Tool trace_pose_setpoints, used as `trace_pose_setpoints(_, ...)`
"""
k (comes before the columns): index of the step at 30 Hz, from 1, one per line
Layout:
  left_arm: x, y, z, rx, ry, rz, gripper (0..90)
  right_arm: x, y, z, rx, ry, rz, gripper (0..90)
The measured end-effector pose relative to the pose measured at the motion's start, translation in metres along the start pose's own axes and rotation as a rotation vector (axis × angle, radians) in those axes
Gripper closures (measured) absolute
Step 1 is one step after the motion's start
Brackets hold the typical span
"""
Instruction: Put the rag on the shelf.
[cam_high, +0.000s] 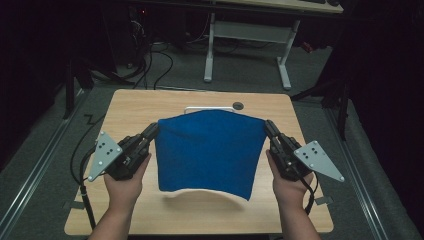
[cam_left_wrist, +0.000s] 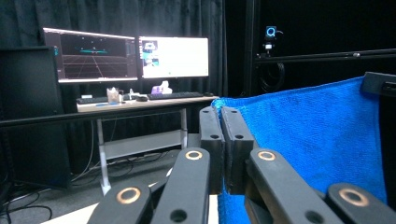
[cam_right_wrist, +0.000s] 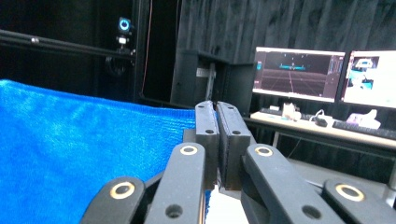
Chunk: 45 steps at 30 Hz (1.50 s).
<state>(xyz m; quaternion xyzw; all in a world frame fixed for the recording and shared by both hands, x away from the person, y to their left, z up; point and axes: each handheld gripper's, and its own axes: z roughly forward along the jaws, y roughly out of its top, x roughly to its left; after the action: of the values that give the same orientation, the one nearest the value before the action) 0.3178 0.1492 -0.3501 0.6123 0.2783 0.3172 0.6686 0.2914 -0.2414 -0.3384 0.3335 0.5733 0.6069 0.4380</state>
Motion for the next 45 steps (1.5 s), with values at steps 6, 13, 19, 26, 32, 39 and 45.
trace_pose_setpoints(6,0.006,0.003,0.013,0.023,0.007,0.025,88.9,-0.008,0.006,0.013,0.008,-0.005,-0.012,89.1)
trace_pose_setpoints(13,0.026,0.000,0.038,0.043,0.045,0.001,89.0,-0.024,0.004,0.038,0.046,-0.024,0.009,89.2)
trace_pose_setpoints(19,0.042,-0.003,0.058,0.068,0.070,0.019,89.0,-0.035,0.005,0.060,0.059,-0.037,0.008,89.2)
trace_pose_setpoints(26,0.054,-0.001,0.072,0.081,0.087,0.025,89.0,-0.040,0.007,0.080,0.064,-0.038,0.008,89.3)
trace_pose_setpoints(32,0.064,0.009,0.092,0.101,0.108,0.047,89.0,-0.050,0.010,0.107,0.085,-0.055,0.008,89.3)
trace_pose_setpoints(39,0.079,0.011,0.125,0.158,0.144,0.084,89.0,-0.061,0.011,0.134,0.116,-0.064,0.005,89.3)
trace_pose_setpoints(45,0.096,0.006,0.147,0.201,0.163,0.079,89.0,-0.071,0.005,0.160,0.157,-0.080,0.001,89.3)
